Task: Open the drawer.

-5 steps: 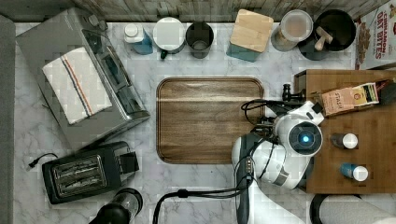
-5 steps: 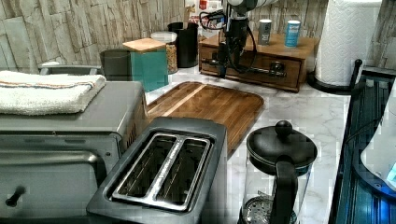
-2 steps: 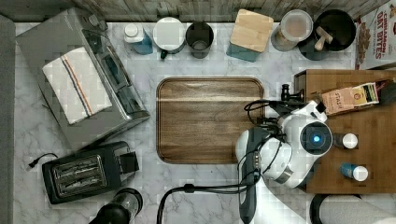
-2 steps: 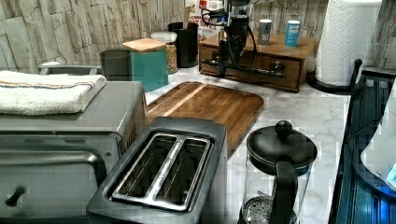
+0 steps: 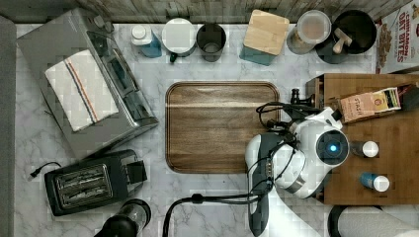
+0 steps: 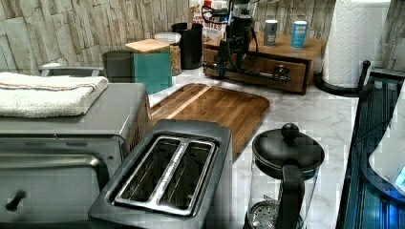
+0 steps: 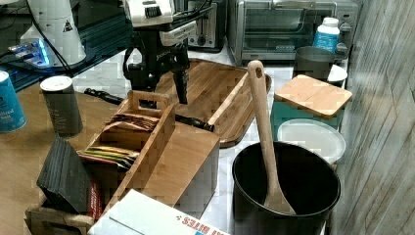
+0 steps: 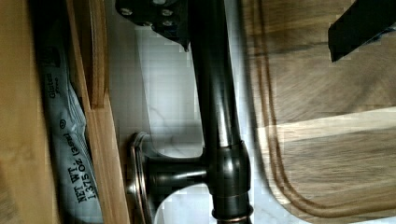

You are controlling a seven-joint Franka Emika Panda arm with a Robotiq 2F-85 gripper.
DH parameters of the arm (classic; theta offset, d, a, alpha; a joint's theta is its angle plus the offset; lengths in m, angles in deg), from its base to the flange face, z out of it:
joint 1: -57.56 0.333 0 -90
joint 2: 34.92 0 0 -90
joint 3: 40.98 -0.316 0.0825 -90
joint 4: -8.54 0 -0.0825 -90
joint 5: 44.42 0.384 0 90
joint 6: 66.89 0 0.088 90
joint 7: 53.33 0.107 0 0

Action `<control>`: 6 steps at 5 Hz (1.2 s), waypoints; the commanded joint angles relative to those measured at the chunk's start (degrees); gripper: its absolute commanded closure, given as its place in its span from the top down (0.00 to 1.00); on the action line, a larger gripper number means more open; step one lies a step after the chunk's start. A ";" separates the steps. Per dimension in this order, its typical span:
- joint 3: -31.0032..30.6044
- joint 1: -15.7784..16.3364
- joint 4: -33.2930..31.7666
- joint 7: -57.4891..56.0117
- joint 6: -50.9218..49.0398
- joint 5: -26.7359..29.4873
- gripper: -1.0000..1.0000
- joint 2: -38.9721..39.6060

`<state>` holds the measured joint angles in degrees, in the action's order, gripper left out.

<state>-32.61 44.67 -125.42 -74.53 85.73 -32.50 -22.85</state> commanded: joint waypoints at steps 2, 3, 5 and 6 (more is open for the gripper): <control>-11.21 18.82 -10.28 7.15 3.31 7.89 1.00 -2.22; -14.78 19.46 -10.86 15.62 4.64 4.82 1.00 -2.55; -14.28 21.24 -11.50 22.53 5.69 0.65 1.00 -3.36; -14.36 20.39 -10.98 21.62 3.10 2.40 1.00 -5.13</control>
<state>-39.62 57.34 -133.81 -57.21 93.17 -31.45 -26.61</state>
